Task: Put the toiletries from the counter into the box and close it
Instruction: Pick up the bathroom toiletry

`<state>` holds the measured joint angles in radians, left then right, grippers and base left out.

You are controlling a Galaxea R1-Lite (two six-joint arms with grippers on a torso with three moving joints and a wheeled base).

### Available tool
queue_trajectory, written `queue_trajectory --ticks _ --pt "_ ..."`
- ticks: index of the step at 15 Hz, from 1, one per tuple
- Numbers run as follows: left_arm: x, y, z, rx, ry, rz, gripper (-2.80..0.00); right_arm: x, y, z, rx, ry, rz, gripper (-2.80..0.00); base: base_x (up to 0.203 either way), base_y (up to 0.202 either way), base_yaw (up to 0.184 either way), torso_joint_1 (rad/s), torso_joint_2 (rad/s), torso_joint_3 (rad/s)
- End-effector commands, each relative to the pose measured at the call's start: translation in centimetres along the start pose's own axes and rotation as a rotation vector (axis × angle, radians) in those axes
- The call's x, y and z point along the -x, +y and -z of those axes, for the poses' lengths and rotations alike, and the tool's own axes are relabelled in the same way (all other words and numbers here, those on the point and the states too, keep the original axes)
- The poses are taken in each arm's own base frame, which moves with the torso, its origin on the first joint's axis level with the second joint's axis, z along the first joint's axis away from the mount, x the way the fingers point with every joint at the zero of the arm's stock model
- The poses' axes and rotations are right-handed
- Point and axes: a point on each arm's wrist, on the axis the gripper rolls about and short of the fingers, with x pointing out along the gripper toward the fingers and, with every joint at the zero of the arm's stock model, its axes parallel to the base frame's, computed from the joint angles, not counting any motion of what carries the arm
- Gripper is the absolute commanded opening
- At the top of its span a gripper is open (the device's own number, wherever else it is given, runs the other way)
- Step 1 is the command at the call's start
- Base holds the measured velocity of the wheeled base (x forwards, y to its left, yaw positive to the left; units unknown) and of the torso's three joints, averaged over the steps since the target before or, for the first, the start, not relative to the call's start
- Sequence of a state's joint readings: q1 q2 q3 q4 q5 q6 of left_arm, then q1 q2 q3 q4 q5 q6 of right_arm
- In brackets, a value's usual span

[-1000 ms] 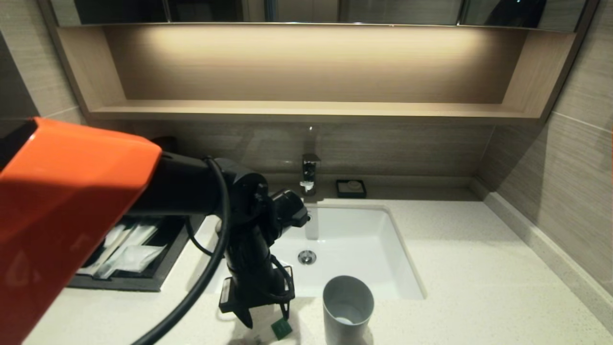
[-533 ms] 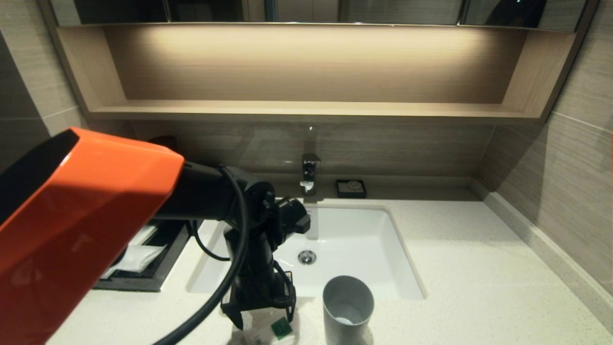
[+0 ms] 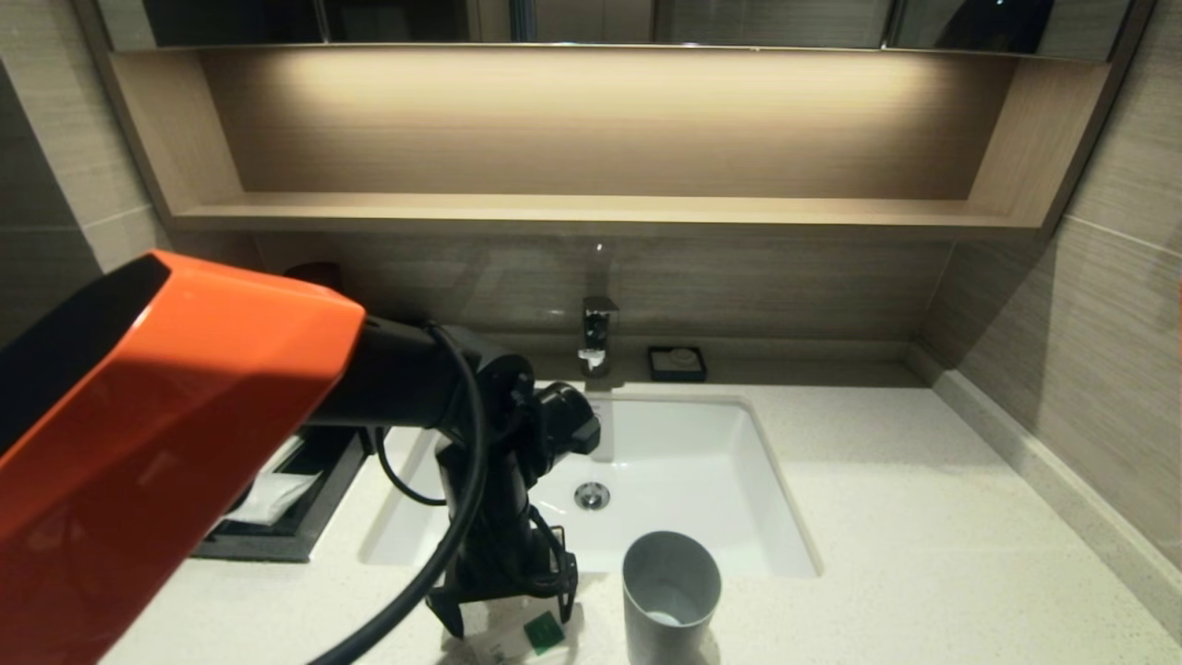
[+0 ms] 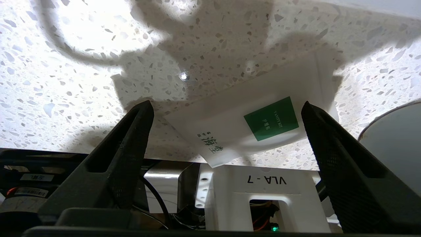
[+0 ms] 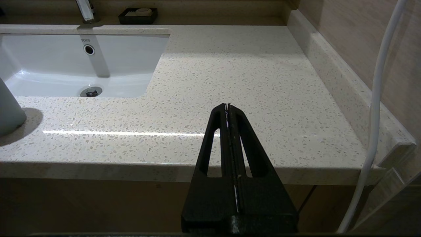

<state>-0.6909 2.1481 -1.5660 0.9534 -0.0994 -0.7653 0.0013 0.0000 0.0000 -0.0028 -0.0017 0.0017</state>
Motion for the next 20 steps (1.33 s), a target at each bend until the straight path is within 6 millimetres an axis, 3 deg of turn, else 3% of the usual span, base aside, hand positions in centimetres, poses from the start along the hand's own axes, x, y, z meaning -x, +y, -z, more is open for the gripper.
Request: queue_trajectory --ticks 1,10,11,20 --pt "0.00 0.07 0.04 0.006 0.005 -0.004 0.00 0.00 0.00 0.00 0.000 0.000 0.000 -2.80 0.000 0.000 0.000 0.000 0.00 0.000" --pt "-0.12 0.11 0.14 0.002 0.009 -0.010 0.00 -0.01 0.00 0.03 0.000 0.001 0.000 -2.80 0.000 0.000 0.000 0.000 0.00 0.000" --pt "-0.12 0.11 0.14 0.002 0.009 -0.010 -2.80 0.00 0.00 0.01 0.000 0.000 0.000 -2.80 0.000 0.000 0.000 0.000 0.00 0.000" --pt "-0.15 0.13 0.16 0.002 0.009 -0.013 -2.80 -0.01 0.00 0.04 0.000 0.001 0.000 -2.80 0.000 0.000 0.000 0.000 0.00 0.000"
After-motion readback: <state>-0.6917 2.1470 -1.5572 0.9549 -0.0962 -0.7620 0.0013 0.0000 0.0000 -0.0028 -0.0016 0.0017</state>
